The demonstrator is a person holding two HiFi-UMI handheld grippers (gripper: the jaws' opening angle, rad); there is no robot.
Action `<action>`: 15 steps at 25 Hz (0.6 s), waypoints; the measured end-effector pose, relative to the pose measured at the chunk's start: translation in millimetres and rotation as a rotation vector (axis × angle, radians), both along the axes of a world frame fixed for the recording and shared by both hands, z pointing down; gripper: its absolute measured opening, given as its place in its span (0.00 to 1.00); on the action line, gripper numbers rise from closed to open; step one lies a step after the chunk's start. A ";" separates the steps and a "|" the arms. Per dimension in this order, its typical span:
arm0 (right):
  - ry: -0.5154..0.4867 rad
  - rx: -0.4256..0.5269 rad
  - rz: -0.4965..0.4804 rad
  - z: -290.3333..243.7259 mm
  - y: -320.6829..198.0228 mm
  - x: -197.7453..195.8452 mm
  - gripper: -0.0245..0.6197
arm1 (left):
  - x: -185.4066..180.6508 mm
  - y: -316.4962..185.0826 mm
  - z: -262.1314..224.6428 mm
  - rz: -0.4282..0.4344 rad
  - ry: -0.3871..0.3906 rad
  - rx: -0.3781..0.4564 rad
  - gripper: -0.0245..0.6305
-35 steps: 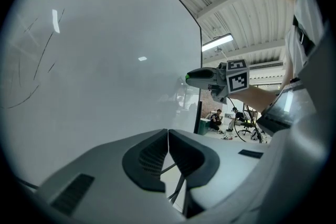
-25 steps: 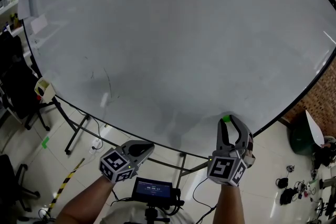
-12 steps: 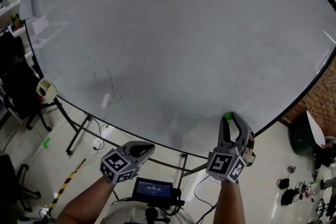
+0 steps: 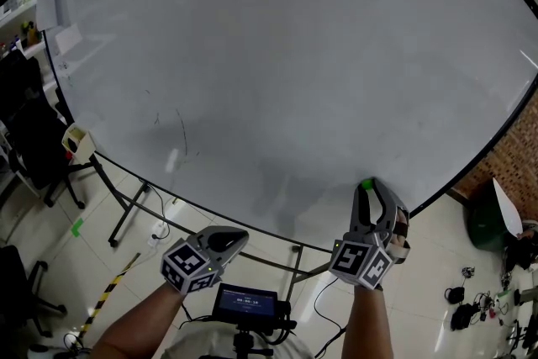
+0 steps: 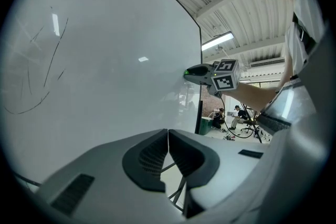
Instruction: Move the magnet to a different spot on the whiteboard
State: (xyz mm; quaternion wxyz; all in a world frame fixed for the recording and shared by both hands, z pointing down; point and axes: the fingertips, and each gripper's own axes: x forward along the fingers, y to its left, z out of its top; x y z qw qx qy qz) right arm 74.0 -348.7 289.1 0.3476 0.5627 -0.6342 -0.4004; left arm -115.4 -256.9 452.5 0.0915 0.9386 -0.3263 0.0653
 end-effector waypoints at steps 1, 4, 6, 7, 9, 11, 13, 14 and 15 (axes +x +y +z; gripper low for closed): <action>-0.004 -0.001 -0.004 0.1 0.2 -0.3 0.26 | -0.8 1.4 -0.5 -0.001 0.004 0.000 0.09; -0.019 -0.014 -0.023 -0.3 2.9 -1.9 0.28 | -4.9 7.0 -1.9 -0.004 0.011 -0.003 0.09; -0.025 -0.014 -0.036 -1.8 9.3 -4.6 0.29 | -8.7 13.1 -0.9 -0.006 0.010 -0.007 0.09; -0.026 -0.012 -0.041 -2.5 13.8 -6.5 0.29 | -10.7 16.8 0.1 -0.008 0.009 -0.009 0.09; -0.030 -0.008 -0.047 -3.2 23.0 -10.2 0.29 | -14.5 24.4 1.9 -0.008 0.008 -0.011 0.09; -0.048 -0.008 -0.052 -3.7 31.1 -12.9 0.29 | -17.5 31.4 3.0 -0.003 0.006 -0.012 0.09; -0.073 -0.010 -0.053 -4.5 39.1 -15.1 0.29 | -21.1 38.0 3.5 0.006 0.005 -0.014 0.09; -0.083 -0.011 -0.051 -5.1 43.9 -15.9 0.29 | -23.0 41.7 3.4 0.010 0.004 -0.014 0.09; -0.092 -0.012 -0.048 -5.5 49.6 -16.1 0.29 | -24.8 46.0 3.2 0.014 0.003 -0.014 0.09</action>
